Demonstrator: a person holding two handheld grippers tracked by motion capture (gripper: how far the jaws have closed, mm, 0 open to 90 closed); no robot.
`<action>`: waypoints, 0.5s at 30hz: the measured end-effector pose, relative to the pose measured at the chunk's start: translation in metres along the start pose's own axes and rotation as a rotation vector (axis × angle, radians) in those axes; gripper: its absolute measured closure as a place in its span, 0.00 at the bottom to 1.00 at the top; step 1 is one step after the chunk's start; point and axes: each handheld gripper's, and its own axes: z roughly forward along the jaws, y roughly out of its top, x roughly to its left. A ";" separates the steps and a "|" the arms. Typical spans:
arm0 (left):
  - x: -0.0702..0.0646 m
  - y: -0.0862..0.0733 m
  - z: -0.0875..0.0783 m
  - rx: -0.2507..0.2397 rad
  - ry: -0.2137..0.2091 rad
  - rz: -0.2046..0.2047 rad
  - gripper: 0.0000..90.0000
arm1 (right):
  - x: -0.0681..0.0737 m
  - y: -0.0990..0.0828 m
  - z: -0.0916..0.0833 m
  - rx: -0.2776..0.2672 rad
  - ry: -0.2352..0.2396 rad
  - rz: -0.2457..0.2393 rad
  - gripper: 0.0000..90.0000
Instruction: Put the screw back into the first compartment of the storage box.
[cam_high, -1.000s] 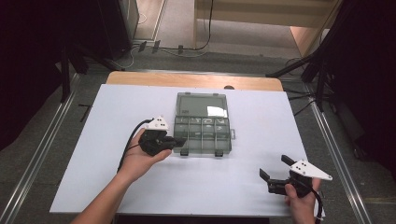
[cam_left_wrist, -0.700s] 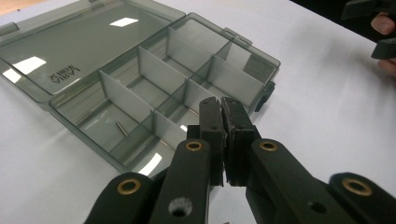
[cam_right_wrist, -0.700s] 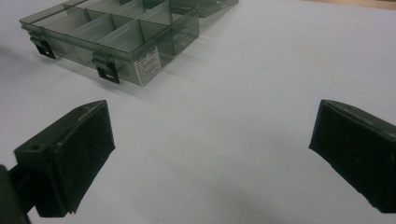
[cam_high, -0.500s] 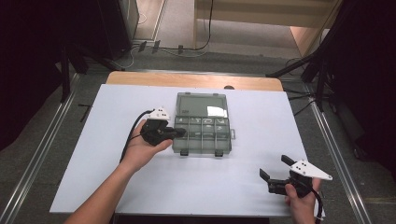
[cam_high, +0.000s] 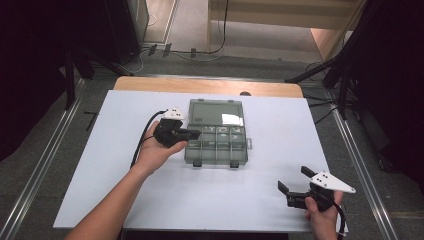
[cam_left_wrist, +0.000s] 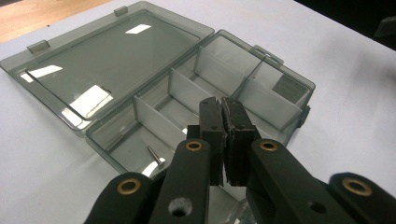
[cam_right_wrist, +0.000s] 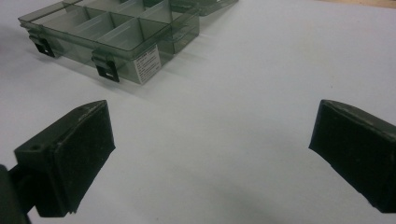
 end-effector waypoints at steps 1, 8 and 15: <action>0.001 0.001 0.001 -0.001 -0.001 -0.006 0.98 | 0.000 0.000 0.000 -0.001 -0.001 0.002 0.00; 0.011 0.005 0.008 0.007 0.010 -0.020 0.98 | -0.001 0.000 0.000 -0.002 0.000 -0.003 0.00; 0.018 0.010 0.012 0.012 0.024 -0.026 0.98 | -0.001 0.000 0.000 0.000 0.000 -0.001 0.00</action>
